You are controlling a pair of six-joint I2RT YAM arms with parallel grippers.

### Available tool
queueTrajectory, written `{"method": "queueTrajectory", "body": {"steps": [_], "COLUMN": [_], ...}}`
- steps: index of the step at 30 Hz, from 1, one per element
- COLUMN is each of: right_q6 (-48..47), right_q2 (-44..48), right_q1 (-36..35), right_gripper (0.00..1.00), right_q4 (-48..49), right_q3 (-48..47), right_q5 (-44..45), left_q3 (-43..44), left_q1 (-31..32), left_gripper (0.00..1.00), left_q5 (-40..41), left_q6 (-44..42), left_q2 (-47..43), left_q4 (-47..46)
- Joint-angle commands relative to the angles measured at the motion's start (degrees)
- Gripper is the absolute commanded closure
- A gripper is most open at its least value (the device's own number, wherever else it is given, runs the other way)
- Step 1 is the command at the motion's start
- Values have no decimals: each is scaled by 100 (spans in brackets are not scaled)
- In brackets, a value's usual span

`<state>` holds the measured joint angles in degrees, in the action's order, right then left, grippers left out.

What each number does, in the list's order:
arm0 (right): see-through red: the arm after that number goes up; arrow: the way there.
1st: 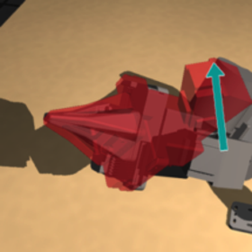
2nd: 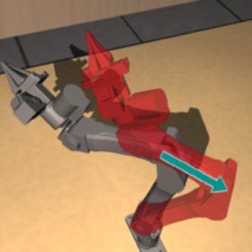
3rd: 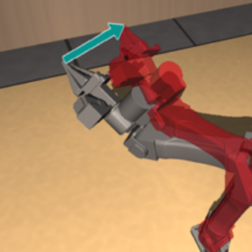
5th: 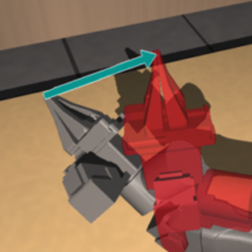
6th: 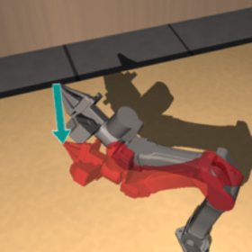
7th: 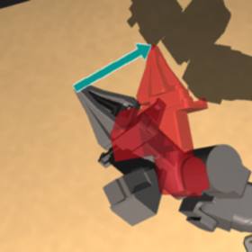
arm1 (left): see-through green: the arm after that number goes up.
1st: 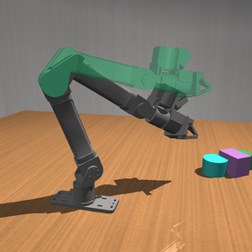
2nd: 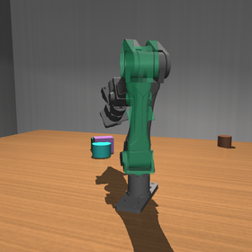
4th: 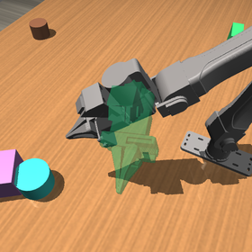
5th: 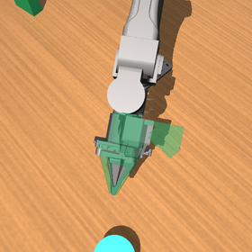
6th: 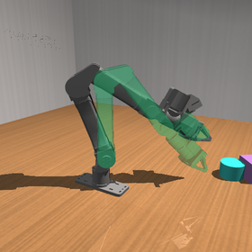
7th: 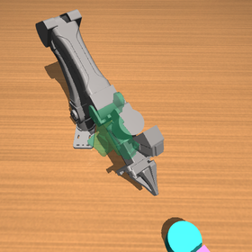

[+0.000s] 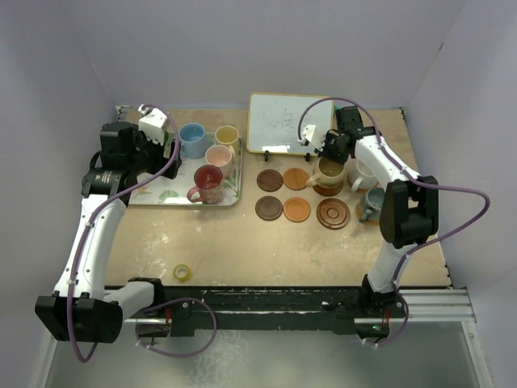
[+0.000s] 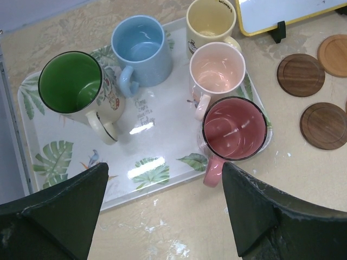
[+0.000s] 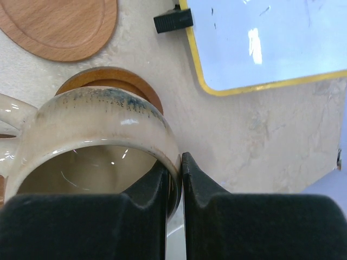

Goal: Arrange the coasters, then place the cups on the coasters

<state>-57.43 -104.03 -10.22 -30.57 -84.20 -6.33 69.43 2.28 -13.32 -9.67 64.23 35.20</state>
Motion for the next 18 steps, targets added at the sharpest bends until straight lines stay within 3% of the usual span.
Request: {"method": "queueTrajectory", "body": {"steps": [1, 18], "right_q6": [-708, -1951], "right_q2": [-99, -578], "right_q1": [181, 601], "right_gripper": [100, 100], "right_q4": [-122, -955], "right_q3": [-584, -1127], "right_q5": [-705, -1646], "left_q3": [-18, -15], "left_q1": [-35, -35], "left_gripper": [18, 18], "left_q5": [-118, -160], "left_q6": [-84, -18], "left_q2": [28, 96], "left_q4": [-301, -315]}}
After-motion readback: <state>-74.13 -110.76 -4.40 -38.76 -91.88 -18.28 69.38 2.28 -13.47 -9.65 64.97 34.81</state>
